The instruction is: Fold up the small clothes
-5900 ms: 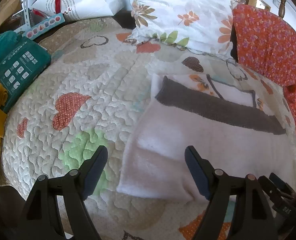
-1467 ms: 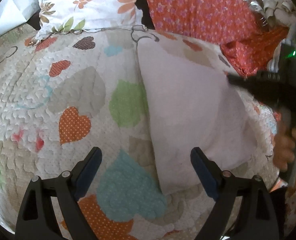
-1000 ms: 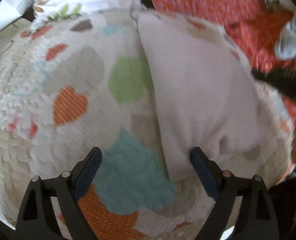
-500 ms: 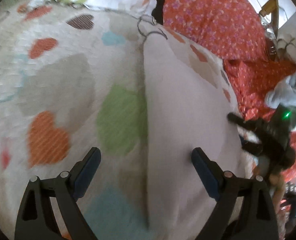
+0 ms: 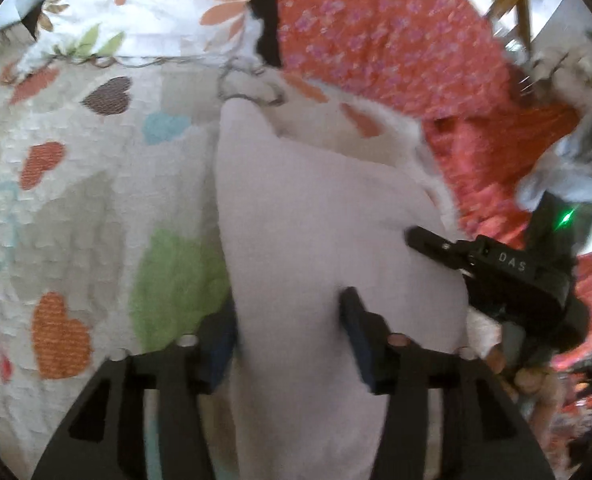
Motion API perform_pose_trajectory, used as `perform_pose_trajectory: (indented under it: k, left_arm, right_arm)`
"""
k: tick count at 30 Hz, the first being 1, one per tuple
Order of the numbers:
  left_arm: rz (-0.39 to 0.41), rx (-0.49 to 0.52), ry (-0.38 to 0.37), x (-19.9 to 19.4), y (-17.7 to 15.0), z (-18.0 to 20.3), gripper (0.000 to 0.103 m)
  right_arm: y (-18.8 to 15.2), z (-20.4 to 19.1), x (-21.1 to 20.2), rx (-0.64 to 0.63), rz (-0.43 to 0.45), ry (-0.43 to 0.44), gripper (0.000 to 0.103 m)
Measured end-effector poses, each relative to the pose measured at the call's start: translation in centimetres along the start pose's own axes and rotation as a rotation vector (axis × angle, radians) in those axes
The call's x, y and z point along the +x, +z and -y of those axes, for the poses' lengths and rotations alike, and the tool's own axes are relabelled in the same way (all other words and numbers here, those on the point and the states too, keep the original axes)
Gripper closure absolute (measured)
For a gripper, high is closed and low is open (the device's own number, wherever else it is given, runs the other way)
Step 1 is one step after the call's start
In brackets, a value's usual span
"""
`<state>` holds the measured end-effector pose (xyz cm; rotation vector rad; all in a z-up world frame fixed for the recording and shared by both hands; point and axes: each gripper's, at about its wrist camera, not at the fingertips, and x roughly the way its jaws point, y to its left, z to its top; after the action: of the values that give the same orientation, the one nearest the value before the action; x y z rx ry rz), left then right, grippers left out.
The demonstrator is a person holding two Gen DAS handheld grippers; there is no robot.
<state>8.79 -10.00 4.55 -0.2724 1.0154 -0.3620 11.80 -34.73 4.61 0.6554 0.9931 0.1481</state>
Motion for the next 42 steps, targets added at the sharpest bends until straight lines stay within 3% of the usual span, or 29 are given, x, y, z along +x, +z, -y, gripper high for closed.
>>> perform_pose_trajectory:
  k: [2, 4, 6, 10, 13, 18, 23, 26, 30, 33, 37, 42]
  left_arm:
    - [-0.049, -0.004, 0.072, 1.3, -0.6, -0.6, 0.041]
    - [-0.054, -0.032, 0.056, 1.1, -1.1, -1.7, 0.037]
    - [-0.037, -0.039, 0.049, 0.1, -1.1, -2.1, 0.036]
    - [0.075, -0.038, 0.117, -3.4, -1.3, -3.3, 0.027]
    - [0.158, -0.058, 0.187, -6.2, -1.8, -4.9, 0.026]
    - [0.295, -0.08, 0.288, -10.3, -2.3, -7.2, 0.024]
    - [0.427, -0.033, 0.422, -13.8, -4.0, -7.8, 0.011]
    - [0.491, 0.008, 0.496, -15.3, -4.8, -7.6, 0.01]
    - [0.54, 0.035, 0.501, -17.1, -5.2, -7.5, 0.003]
    - [0.579, 0.023, 0.518, -18.4, -5.7, -7.4, 0.002]
    - [0.647, -0.021, 0.547, -20.3, -6.4, -7.0, 0.0]
    - [0.699, -0.032, 0.558, -22.5, -7.5, -5.1, 0.0]
  right_arm:
    - [-0.3, 1.1, 1.2, 0.029, -0.043, -0.069, 0.065]
    - [-0.3, 1.5, 0.7, 0.064, -0.025, -0.04, 0.063]
    - [-0.2, 0.5, -0.9, 0.022, 0.045, -0.064, 0.063]
    - [-1.0, -3.0, -4.3, -0.144, 0.204, -0.123, 0.063]
    - [-2.7, -5.9, -5.1, -0.289, 0.245, -0.177, 0.063]
    - [-6.3, -9.8, -4.4, -0.458, 0.2, -0.12, 0.063]
    - [-11.9, -12.5, -0.9, -0.636, 0.128, -0.174, 0.064]
    - [-15.4, -12.3, 0.9, -0.671, 0.064, -0.199, 0.064]
    - [-19.9, -12.1, 0.2, -0.745, 0.106, -0.281, 0.063]
    - [-20.7, -11.5, -0.8, -0.73, 0.099, -0.281, 0.063]
    - [-20.1, -9.8, -2.8, -0.613, 0.076, -0.222, 0.058]
    - [-19.7, -8.7, -6.6, -0.523, 0.127, -0.218, 0.053]
